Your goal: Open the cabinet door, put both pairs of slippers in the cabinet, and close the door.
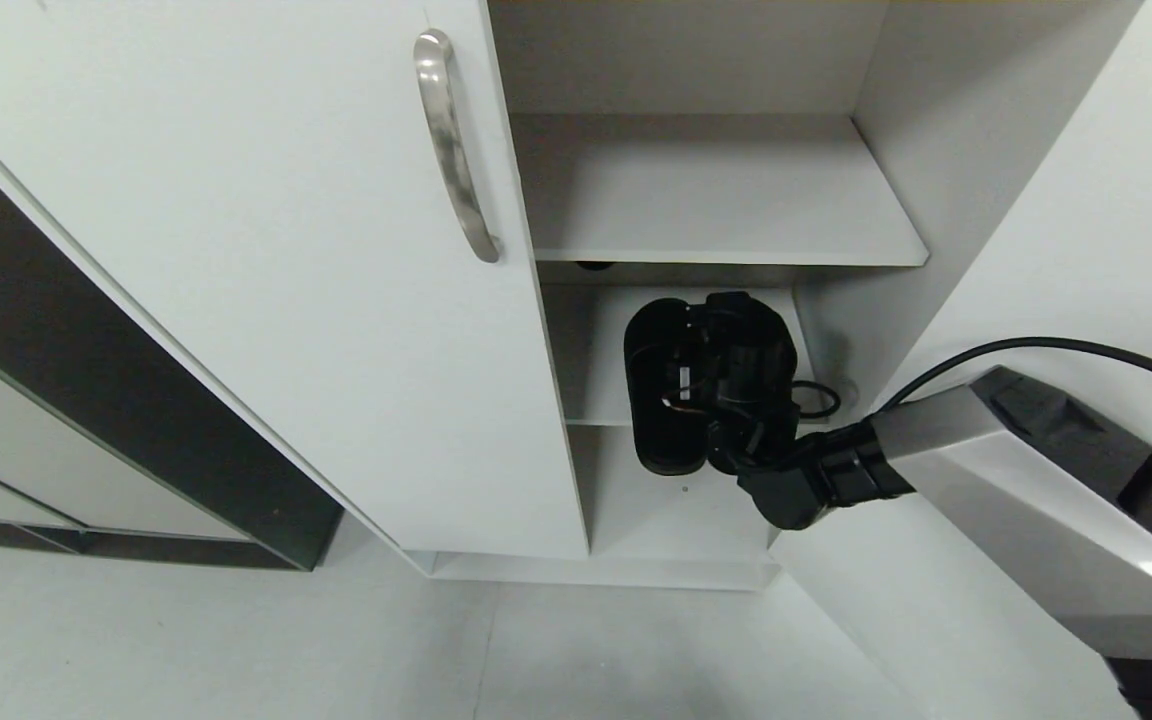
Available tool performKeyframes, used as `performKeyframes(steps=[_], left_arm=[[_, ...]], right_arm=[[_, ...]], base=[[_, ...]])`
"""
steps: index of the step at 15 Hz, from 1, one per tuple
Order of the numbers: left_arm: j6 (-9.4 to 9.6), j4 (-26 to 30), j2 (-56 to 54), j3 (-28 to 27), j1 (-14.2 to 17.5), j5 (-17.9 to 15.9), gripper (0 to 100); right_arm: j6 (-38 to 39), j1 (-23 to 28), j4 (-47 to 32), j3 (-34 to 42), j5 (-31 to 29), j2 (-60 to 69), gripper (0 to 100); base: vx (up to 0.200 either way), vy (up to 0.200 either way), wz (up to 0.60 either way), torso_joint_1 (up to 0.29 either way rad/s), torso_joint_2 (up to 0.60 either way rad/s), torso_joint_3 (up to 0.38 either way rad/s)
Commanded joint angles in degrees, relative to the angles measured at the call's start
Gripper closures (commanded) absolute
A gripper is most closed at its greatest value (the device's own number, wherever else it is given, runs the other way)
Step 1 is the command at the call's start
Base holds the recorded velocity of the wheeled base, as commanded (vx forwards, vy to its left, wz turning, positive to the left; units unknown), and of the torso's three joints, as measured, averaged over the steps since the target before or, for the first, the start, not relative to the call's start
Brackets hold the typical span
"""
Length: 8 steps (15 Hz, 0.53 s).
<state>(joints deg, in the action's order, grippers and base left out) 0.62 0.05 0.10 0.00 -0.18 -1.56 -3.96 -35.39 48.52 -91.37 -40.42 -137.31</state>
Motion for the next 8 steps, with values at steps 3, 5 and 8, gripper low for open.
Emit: performKeyframes(steps=[3, 5, 8], left_arm=[[0.08, -0.05, 0.08, 0.00, 0.01, -0.02, 100], [0.08, 0.04, 0.08, 0.00, 0.01, -0.02, 100], [-0.01, -0.05, 0.08, 0.00, 0.01, -0.02, 100]], right_arm=[[-0.17, -3.81, 9.31, 18.33, -0.27, 10.58, 0], [-0.17, -4.25, 10.63, 20.70, -0.36, 11.81, 0], [-0.17, -5.22, 18.98, 30.28, -0.18, 15.32, 0]], base=[[0.000, 0.000, 0.00, 0.000, 0.00, 0.000], [0.000, 0.000, 0.00, 0.000, 0.00, 0.000], [0.000, 0.000, 0.00, 0.000, 0.00, 0.000]])
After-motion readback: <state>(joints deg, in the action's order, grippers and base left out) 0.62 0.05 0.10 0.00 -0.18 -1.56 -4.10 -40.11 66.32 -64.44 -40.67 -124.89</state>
